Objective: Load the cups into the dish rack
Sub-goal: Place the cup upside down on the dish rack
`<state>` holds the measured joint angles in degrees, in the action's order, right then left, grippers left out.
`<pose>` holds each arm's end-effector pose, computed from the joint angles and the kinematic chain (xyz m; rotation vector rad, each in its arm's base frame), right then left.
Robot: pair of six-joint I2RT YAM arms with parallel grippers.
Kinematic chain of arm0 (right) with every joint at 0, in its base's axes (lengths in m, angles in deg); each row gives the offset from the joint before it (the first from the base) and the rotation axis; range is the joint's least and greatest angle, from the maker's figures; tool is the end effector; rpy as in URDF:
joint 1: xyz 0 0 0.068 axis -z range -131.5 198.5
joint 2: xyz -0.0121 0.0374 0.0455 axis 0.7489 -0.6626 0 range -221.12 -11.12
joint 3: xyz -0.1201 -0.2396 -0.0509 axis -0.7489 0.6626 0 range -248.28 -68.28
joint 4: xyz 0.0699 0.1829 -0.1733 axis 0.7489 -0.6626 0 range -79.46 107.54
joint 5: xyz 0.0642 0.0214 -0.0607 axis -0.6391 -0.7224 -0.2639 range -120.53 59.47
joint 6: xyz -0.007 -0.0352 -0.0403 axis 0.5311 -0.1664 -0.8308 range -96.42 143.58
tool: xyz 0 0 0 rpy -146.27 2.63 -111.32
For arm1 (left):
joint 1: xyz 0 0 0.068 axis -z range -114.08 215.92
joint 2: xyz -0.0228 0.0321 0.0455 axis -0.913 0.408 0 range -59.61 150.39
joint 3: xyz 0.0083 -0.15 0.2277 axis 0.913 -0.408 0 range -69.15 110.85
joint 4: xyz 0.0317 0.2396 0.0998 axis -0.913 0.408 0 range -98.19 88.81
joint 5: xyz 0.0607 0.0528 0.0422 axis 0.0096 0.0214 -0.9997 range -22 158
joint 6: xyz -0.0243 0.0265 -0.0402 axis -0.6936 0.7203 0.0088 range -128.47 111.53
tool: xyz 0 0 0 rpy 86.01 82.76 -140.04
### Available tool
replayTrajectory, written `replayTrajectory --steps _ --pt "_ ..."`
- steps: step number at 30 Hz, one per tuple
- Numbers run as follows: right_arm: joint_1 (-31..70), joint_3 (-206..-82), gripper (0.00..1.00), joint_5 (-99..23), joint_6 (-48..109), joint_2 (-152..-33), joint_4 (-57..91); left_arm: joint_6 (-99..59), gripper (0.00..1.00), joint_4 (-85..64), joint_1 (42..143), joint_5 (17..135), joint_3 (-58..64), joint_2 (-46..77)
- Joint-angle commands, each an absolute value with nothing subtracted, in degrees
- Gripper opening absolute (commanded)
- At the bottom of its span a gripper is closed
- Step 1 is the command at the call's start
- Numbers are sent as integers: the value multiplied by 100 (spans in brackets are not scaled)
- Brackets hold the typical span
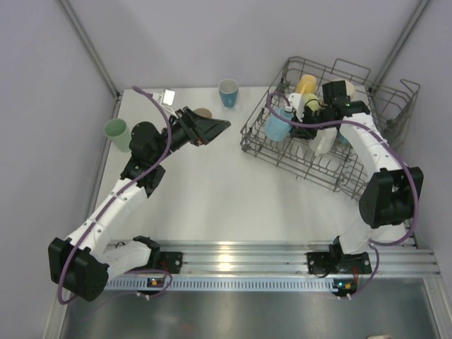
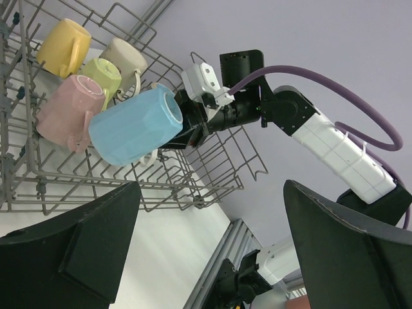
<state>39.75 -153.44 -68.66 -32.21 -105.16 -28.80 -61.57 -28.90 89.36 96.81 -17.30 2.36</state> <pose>0.3407 0.0747 0.3145 -1.4382 1.8114 0.4412 0.2235 -0.1155 0.3818 0.0649 1.5743 -1.4264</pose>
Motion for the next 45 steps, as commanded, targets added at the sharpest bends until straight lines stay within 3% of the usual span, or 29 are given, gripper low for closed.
replayTrajectory --steps 1,29,45 --pt "3936 -15529 0 -7255 -3513 -10534 -2666 -6032 98 -2982 8895 9629 -1773 85" --pt "3584 -15406 0 -6832 -3285 -11018 -2315 -6032 98 -2990 8807 9656 -1879 68" --pt "3593 -15731 0 -6569 -3162 -10684 -2455 -6129 98 -3008 8780 9665 -1835 50"
